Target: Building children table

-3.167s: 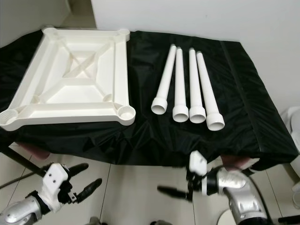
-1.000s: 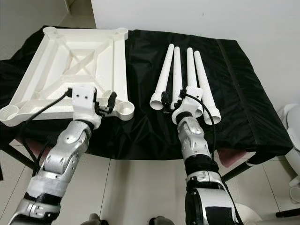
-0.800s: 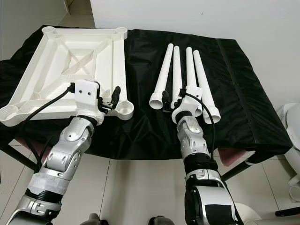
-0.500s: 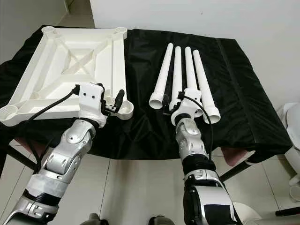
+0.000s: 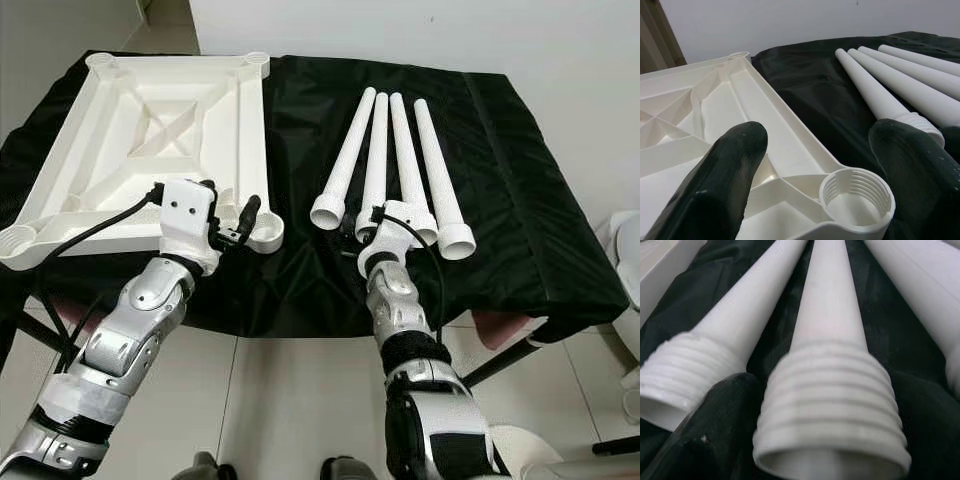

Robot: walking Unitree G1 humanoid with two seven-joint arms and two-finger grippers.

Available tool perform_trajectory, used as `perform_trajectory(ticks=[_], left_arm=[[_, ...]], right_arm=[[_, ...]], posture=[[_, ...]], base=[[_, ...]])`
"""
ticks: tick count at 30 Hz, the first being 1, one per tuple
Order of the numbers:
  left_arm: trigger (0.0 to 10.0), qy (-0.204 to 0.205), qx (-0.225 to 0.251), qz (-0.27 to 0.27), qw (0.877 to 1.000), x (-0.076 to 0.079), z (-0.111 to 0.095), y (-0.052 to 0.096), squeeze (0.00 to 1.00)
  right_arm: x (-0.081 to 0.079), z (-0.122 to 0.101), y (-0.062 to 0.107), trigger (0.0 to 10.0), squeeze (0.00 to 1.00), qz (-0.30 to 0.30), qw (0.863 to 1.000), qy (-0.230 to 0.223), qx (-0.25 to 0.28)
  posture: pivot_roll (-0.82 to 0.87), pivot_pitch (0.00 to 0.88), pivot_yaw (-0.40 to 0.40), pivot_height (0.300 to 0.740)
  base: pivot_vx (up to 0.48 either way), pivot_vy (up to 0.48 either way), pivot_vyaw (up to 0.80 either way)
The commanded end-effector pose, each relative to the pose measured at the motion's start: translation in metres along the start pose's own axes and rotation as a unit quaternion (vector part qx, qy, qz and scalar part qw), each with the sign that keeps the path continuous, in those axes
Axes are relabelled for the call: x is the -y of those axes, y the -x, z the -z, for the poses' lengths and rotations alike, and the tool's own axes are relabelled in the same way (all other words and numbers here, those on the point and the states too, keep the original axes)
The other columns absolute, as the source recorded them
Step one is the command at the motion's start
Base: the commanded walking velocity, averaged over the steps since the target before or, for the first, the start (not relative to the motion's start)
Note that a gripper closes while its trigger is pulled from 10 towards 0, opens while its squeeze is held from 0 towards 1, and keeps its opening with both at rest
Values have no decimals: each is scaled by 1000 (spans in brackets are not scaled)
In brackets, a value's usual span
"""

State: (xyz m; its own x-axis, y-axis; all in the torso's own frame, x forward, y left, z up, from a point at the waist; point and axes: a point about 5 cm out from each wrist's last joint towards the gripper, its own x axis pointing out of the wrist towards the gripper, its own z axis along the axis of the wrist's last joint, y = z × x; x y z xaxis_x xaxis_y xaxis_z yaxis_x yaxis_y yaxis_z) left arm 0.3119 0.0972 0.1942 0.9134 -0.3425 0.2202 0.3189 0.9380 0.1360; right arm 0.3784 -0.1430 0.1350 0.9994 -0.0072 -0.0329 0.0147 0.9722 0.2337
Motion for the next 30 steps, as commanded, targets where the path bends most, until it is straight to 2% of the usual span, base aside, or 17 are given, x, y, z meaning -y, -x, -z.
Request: perform_trajectory(ticks=[1, 11, 12, 13, 14, 24, 27, 28, 29, 30], left_arm=[[10000, -7, 2, 143, 990, 15, -1, 3, 0], [10000, -11, 3, 142, 990, 15, -2, 2, 0], [10000, -11, 3, 142, 990, 15, -2, 2, 0], [10000, -11, 3, 142, 990, 15, -2, 2, 0], [10000, -11, 3, 142, 990, 14, -2, 2, 0], [10000, -16, 6, 141, 990, 13, -3, -1, 0], [10000, -16, 8, 140, 990, 12, -4, -3, 0], [10000, -14, 9, 140, 990, 12, -4, -3, 0], [10000, -12, 9, 140, 990, 12, -5, -4, 0], [10000, -12, 9, 140, 990, 12, -5, -4, 0]], right_arm=[[3, 6, 1, 10000, 0, 10, 1000, -2, -11], [-1, 2, -4, 10000, 0, 5, 1000, -2, -6], [-1, 2, -4, 9569, 0, 4, 1000, -3, -6], [-1, 2, -4, 9569, 0, 4, 1000, -3, -6], [-2, 2, -5, 0, 0, 4, 1000, -3, -6], [1, 9, -3, 0, 0, 8, 1000, -8, -16], [3, 9, -1, 0, 0, 5, 1000, 4, -6], [2, 8, 0, 1529, 0, -1, 1000, 12, 3], [1, 5, 0, 10000, 0, -10, 999, 23, 20], [1, 5, 0, 10000, 0, -10, 999, 23, 20]], posture=[[-87, 156, 15, 740], [-84, 160, 19, 740], [-87, 160, 23, 740], [-87, 160, 23, 740], [-88, 159, 25, 740], [-99, 147, 28, 740], [-104, 142, 28, 740], [-106, 142, 28, 740], [-109, 137, 29, 740], [-109, 137, 29, 740]], base=[[0, 0, 0], [0, 0, 0], [0, 0, 0], [0, 0, 0], [0, 0, 0], [0, 0, 0], [0, 0, 0], [0, 0, 0], [0, 0, 0], [0, 0, 0]])
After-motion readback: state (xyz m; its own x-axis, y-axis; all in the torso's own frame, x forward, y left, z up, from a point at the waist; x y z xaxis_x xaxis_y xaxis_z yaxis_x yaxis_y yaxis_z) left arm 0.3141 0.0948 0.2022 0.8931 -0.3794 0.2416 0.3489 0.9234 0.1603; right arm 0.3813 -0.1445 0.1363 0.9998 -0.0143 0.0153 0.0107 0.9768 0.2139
